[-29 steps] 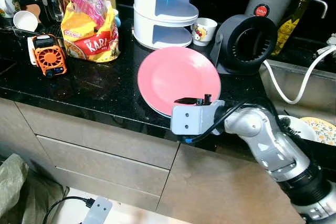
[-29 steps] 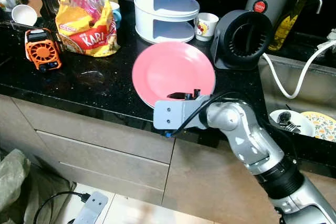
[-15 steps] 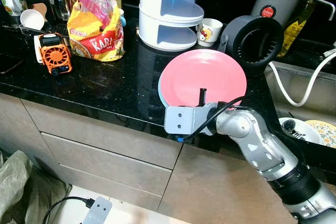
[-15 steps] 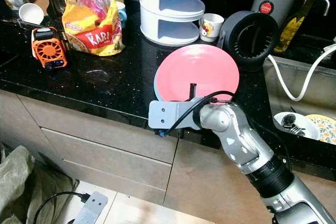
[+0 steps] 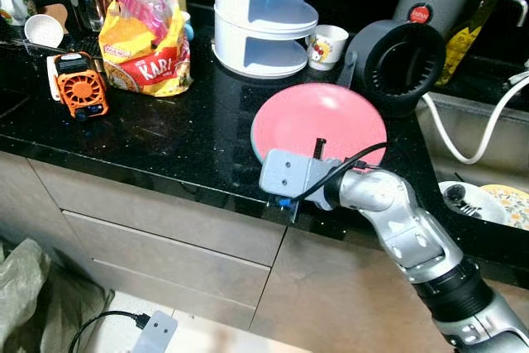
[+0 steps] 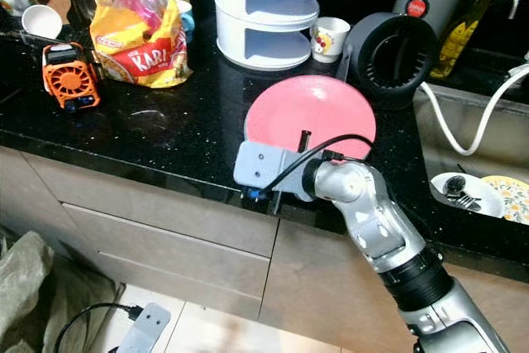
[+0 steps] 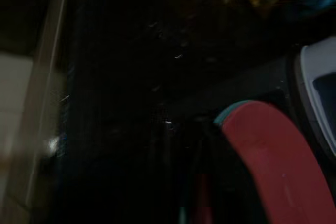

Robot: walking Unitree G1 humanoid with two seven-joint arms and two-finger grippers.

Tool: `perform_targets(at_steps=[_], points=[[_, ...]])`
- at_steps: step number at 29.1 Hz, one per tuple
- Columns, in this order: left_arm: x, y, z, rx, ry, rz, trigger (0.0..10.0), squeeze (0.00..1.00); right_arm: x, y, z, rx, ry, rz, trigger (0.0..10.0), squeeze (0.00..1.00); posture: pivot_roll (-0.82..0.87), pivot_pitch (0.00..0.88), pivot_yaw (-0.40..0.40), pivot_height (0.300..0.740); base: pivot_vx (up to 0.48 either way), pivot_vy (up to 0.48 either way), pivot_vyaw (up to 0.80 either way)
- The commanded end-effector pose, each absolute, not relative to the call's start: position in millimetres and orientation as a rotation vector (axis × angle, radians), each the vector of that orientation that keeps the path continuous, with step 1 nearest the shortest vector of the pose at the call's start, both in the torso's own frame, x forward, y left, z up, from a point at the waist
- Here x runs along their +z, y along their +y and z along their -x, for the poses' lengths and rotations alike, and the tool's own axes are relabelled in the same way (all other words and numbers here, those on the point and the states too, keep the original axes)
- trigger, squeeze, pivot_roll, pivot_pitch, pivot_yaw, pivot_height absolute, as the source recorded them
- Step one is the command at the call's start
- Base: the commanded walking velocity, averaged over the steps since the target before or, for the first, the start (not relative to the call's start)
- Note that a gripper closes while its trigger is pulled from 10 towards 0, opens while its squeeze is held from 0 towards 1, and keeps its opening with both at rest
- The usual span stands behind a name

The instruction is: Kitchen organization

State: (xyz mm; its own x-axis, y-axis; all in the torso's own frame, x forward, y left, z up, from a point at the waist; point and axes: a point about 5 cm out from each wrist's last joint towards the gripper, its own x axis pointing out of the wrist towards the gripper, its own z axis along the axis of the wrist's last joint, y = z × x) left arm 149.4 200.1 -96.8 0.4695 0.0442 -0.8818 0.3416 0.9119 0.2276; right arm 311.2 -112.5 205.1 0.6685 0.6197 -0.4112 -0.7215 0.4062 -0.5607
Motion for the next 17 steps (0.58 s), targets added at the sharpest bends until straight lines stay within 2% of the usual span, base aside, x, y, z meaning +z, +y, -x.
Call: perform_targets(at_steps=[1,13,14,15,16,17], points=[[-98.9,196.4,-145.5,-0.198,1.087,-0.398,10.0,0.0,212.0,-115.2,-310.7,0.85,0.132,0.732,10.0,1.0,0.08,0.065,-0.07,0.74,0.0,0.0,0.0],[-98.9,196.7,-145.3,-0.199,1.088,-0.399,10.0,0.0,228.6,-122.5,-323.0,0.719,0.056,0.73,10.0,1.0,0.08,0.07,-0.068,0.74,0.0,0.0,0.0],[-98.9,196.9,-145.2,-0.199,1.088,-0.399,10.0,0.0,228.9,-122.2,-323.2,0.72,0.056,0.717,10.0,0.57,0.08,0.069,-0.068,0.74,0.0,0.0,0.0],[-98.9,196.9,-145.2,-0.199,1.088,-0.399,10.0,0.0,228.9,-122.2,-323.2,0.72,0.056,0.717,10.0,0.57,0.08,0.069,-0.068,0.74,0.0,0.0,0.0],[-98.9,197.0,-145.2,-0.199,1.088,-0.4,10.0,0.0,229.5,-122.0,-323.1,0.723,0.056,0.701,10.0,0.38,0.08,0.07,-0.068,0.74,0.0,0.0,0.0],[-98.9,197.0,-145.2,-0.199,1.088,-0.4,10.0,0.0,229.5,-122.0,-323.1,0.723,0.056,0.701,10.0,0.38,0.08,0.07,-0.068,0.74,0.0,0.0,0.0]])
